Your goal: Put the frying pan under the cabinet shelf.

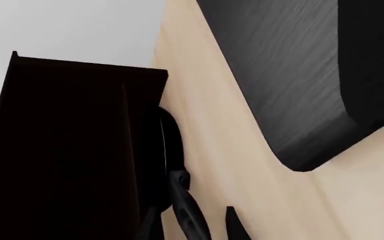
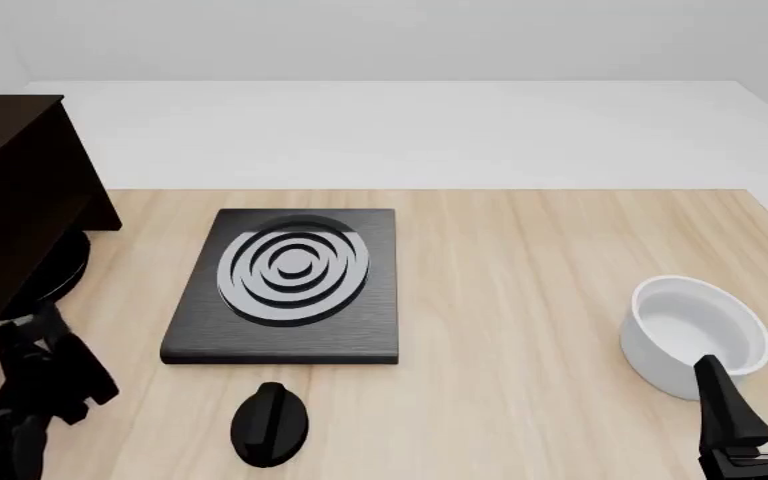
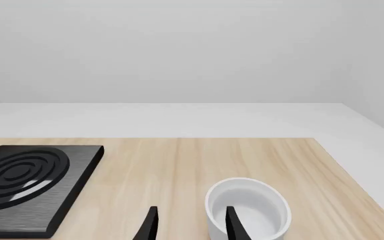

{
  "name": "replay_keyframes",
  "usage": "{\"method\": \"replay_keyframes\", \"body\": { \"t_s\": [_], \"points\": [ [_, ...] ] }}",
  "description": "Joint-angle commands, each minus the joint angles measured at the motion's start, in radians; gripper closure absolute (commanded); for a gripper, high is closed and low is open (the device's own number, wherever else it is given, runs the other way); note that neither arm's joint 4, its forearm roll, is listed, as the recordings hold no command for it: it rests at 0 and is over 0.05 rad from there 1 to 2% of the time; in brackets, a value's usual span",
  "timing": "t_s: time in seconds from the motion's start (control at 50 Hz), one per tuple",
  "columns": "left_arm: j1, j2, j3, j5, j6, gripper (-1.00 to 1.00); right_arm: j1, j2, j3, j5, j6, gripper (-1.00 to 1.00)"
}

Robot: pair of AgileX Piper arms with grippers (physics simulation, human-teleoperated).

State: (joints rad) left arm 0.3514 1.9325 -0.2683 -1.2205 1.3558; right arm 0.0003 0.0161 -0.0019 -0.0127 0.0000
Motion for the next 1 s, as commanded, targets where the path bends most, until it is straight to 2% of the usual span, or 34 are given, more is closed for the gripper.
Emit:
{"method": "replay_keyframes", "body": {
  "t_s": [0.02, 0.32, 0.38, 0.5, 0.56, 0.6, 0.64, 0.66, 0.78, 0.8, 0.84, 0.9, 1.0],
  "points": [
    [0.028, 0.068, 0.142, 0.026, 0.029, -1.0, 0.0, 0.0, 0.0, 0.0, 0.0, -1.0],
    [0.04, -0.049, 0.258, 0.005, 0.047, -1.0, 0.0, 0.0, 0.0, 0.0, 0.0, -1.0],
    [0.034, -0.057, 0.268, 0.025, 0.051, -1.0, 0.0, 0.0, 0.0, 0.0, 0.0, -1.0],
    [0.012, -0.184, 0.268, 0.143, 0.042, -1.0, 0.0, 0.0, 0.0, 0.0, 0.0, -1.0],
    [-0.002, -0.304, 0.268, 0.243, 0.039, -1.0, 0.0, 0.0, 0.0, 0.0, 0.0, -1.0],
    [-0.028, -0.423, 0.268, 0.353, 0.028, -1.0, 0.0, 0.0, 0.0, 0.0, 0.0, -1.0],
    [-0.039, -0.476, 0.268, 0.393, 0.027, -1.0, 0.0, 0.0, 0.0, 0.0, 0.0, -1.0],
    [-0.061, -0.568, 0.268, 0.481, 0.009, -1.0, 0.0, 0.0, 0.0, 0.0, 0.0, -1.0],
    [-0.1, -0.86, 0.268, 0.741, 0.017, -1.0, 0.0, 0.0, 0.0, 0.0, 0.0, -1.0],
    [-0.113, -0.909, 0.268, 0.787, -0.001, -1.0, 0.0, 0.0, 0.0, 0.0, 0.0, -1.0],
    [-0.117, -0.961, 0.268, 0.832, 0.009, -1.0, 0.0, 0.0, 0.0, 0.0, 0.0, -1.0],
    [-0.139, -1.121, 0.268, 0.973, 0.007, -1.0, 0.0, 0.0, 0.0, 0.0, 0.0, -1.0],
    [-0.175, -1.281, 0.268, 1.108, -0.013, -1.0, 0.0, 0.001, 0.0, 0.0, 0.0, -1.0]
  ]
}}
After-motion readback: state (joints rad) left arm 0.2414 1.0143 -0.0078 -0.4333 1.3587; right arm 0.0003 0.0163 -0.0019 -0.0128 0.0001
